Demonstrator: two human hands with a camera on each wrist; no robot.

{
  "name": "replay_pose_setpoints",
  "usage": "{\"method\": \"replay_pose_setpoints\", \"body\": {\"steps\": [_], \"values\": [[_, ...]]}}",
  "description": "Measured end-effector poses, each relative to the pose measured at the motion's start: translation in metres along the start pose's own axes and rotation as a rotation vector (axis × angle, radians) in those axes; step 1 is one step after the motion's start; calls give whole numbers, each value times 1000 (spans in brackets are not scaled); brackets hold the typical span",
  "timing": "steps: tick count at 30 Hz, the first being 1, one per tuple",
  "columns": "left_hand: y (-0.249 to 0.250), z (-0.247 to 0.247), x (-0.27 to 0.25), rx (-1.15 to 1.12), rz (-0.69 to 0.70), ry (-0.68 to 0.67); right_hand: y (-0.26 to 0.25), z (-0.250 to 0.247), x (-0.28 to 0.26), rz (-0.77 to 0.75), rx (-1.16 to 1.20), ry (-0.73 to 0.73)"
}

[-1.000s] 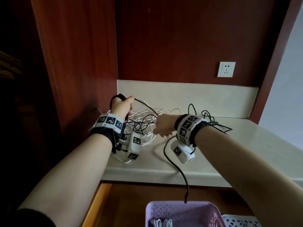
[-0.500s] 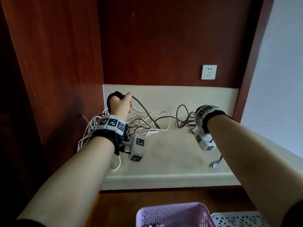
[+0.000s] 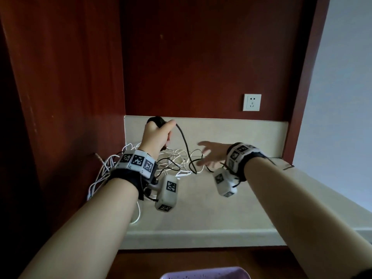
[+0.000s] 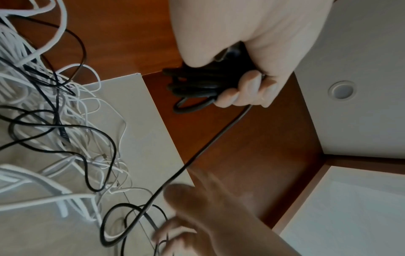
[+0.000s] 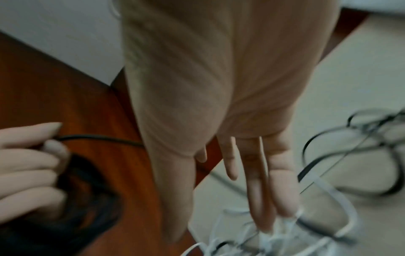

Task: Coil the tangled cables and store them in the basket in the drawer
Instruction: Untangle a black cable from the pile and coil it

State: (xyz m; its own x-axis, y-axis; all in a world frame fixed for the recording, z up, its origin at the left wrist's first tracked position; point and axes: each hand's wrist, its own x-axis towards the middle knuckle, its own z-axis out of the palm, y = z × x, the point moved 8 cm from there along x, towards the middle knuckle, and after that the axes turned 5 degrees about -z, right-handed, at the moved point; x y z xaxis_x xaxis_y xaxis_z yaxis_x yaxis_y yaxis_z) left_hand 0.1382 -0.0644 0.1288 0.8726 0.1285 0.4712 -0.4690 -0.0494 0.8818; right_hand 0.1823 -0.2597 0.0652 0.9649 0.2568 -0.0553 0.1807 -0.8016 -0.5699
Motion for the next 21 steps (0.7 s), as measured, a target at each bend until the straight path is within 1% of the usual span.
{"method": "replay_pose_setpoints", "body": {"steps": [1, 2, 3, 5, 6, 8, 9, 10, 12, 14, 16, 17, 19, 20, 21], "values": [[2, 4, -1, -35, -22, -40, -22, 13, 5, -67, 105, -20], [3, 8, -3, -70, -43, -85, -42, 23, 8, -143, 191, -18], [5, 13, -5, -100, -66, -126, -55, 29, 9, -186, 274, 3], [5, 16, -8, -149, -113, -157, -63, 29, 13, -225, 414, 88], [6, 14, -8, -187, -129, -137, -57, 25, 17, -222, 418, 118], [6, -4, -5, -328, -173, -22, -28, 16, 13, -140, 305, 149], [5, -17, -1, -432, -196, 55, -5, 5, 9, -92, 205, 187], [5, -32, 4, -536, -207, 123, 23, -7, 4, -34, 154, 235], [7, -60, 13, -667, -185, 232, 79, -34, -11, 88, 167, 376], [4, -76, 18, -725, -175, 329, 117, -61, -31, 199, 177, 550], [-13, -80, 17, -770, -232, 432, 134, -83, -50, 276, 194, 701], [-26, -80, 16, -791, -286, 479, 137, -92, -57, 317, 199, 741], [-45, -79, 11, -815, -389, 542, 139, -103, -66, 400, 209, 760], [-51, -80, 9, -819, -414, 566, 137, -109, -69, 430, 158, 778], [-53, -81, 6, -806, -429, 592, 128, -117, -72, 439, 52, 817]]}}
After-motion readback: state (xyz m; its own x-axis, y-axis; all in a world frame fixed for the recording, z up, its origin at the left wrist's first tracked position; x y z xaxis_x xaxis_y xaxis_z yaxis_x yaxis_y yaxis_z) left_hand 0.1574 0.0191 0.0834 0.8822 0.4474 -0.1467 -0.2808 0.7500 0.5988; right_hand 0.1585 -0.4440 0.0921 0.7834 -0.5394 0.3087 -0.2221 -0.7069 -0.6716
